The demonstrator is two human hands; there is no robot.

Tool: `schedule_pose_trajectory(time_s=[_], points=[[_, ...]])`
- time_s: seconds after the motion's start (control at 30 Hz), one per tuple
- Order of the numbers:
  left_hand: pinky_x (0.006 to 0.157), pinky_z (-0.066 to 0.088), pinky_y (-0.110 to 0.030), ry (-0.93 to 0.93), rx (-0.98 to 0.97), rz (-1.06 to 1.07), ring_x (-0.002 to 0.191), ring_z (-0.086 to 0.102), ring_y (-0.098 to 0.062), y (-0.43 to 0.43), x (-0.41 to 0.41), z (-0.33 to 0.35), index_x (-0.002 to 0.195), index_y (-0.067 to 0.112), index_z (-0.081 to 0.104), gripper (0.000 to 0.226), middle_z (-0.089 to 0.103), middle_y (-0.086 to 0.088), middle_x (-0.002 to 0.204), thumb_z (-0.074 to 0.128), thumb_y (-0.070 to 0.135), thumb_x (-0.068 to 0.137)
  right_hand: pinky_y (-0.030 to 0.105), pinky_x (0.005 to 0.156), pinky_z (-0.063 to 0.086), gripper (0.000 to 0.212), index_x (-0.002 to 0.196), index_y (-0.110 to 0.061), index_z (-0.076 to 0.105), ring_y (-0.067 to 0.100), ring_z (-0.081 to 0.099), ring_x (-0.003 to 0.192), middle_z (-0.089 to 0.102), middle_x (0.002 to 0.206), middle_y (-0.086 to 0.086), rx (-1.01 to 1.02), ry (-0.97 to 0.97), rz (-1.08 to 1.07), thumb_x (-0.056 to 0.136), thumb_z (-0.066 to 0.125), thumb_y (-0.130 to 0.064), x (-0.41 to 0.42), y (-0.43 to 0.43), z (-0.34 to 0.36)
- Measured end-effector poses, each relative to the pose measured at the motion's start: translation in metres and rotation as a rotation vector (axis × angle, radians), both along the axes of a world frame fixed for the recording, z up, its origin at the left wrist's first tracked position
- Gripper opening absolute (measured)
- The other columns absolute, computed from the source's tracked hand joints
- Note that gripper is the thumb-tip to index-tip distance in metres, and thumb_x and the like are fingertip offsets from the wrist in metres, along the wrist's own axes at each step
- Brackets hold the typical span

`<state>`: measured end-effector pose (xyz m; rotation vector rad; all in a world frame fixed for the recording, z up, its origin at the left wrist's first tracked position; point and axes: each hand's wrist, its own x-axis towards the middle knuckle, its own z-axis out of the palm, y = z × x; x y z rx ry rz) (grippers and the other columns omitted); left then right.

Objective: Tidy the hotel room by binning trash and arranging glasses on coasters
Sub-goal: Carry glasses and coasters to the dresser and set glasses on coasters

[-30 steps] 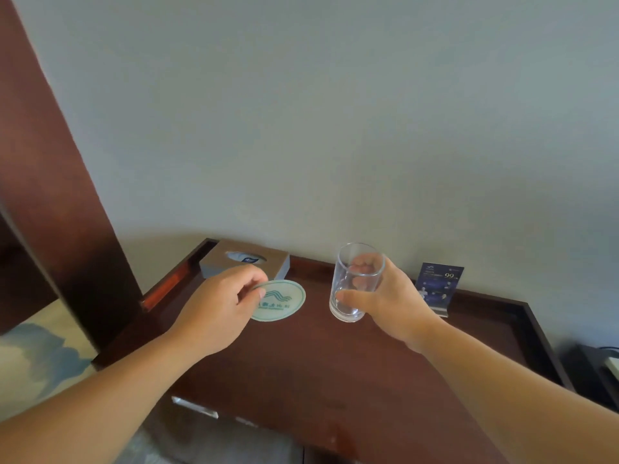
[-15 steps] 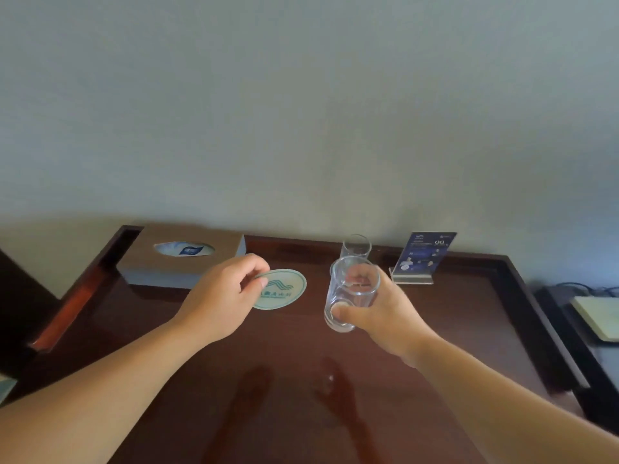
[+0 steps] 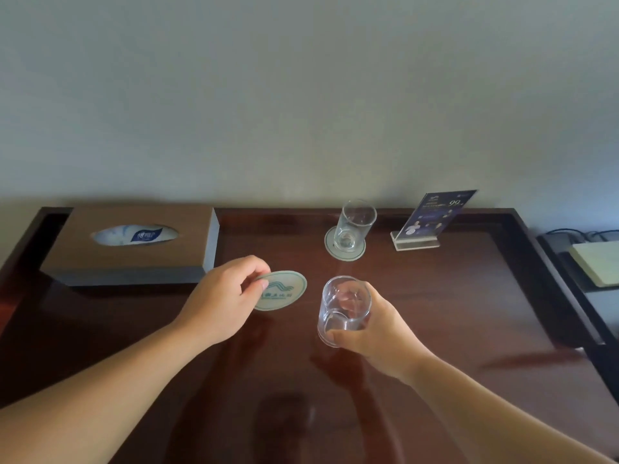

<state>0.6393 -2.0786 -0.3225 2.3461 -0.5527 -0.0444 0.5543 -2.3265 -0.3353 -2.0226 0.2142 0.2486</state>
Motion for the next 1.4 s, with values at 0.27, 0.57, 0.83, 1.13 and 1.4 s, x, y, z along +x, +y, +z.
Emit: schedule_pose_trajectory(time_s=[0.27, 0.57, 0.83, 1.13, 1.4], points=[[0.057, 0.044, -0.016, 0.04, 0.017, 0.022, 0.082, 0.058, 0.002, 0.006, -0.006, -0.027, 0.088, 0.032, 0.057, 0.012, 0.061, 0.022, 0.083, 0.06, 0.02, 0.09, 0.04, 0.089, 0.052, 0.064, 0.113, -0.045, 0.053, 0.007, 0.065, 0.096, 0.066, 0.106, -0.017, -0.014, 0.036, 0.066, 0.056, 0.083, -0.038, 0.001, 0.008, -0.021], [0.061, 0.048, -0.027, 0.044, 0.01, 0.033, 0.081, 0.059, -0.003, 0.009, -0.008, -0.032, 0.088, 0.029, 0.058, 0.011, 0.061, 0.019, 0.084, 0.06, 0.019, 0.09, 0.036, 0.091, 0.05, 0.065, 0.115, -0.043, 0.052, 0.003, 0.061, 0.103, 0.065, 0.108, -0.018, -0.039, 0.015, 0.125, 0.058, 0.082, -0.039, 0.0, 0.015, -0.026], [0.059, 0.05, -0.031, 0.051, 0.025, 0.062, 0.08, 0.059, -0.004, 0.014, -0.012, -0.037, 0.087, 0.031, 0.056, 0.012, 0.061, 0.021, 0.082, 0.06, 0.02, 0.089, 0.033, 0.094, 0.047, 0.066, 0.116, -0.043, 0.051, 0.003, 0.059, 0.107, 0.063, 0.111, -0.021, -0.014, -0.024, 0.171, 0.059, 0.082, -0.036, -0.001, 0.023, -0.031], [0.056, 0.048, -0.02, 0.042, 0.029, 0.069, 0.085, 0.058, 0.002, 0.011, -0.011, -0.038, 0.087, 0.032, 0.056, 0.012, 0.06, 0.025, 0.082, 0.06, 0.021, 0.089, 0.021, 0.097, 0.042, 0.087, 0.129, -0.054, 0.036, -0.003, 0.051, 0.115, 0.052, 0.124, -0.026, -0.073, 0.026, 0.256, 0.057, 0.082, -0.041, -0.004, 0.016, -0.032], [0.055, 0.048, -0.02, 0.023, 0.0, 0.072, 0.087, 0.059, 0.002, 0.006, -0.003, -0.03, 0.088, 0.032, 0.057, 0.011, 0.06, 0.024, 0.083, 0.059, 0.022, 0.09, 0.019, 0.099, 0.043, 0.064, 0.117, -0.043, 0.051, -0.005, 0.053, 0.115, 0.059, 0.122, -0.011, -0.039, 0.005, 0.184, 0.072, 0.055, 0.002, 0.019, -0.02, -0.011]])
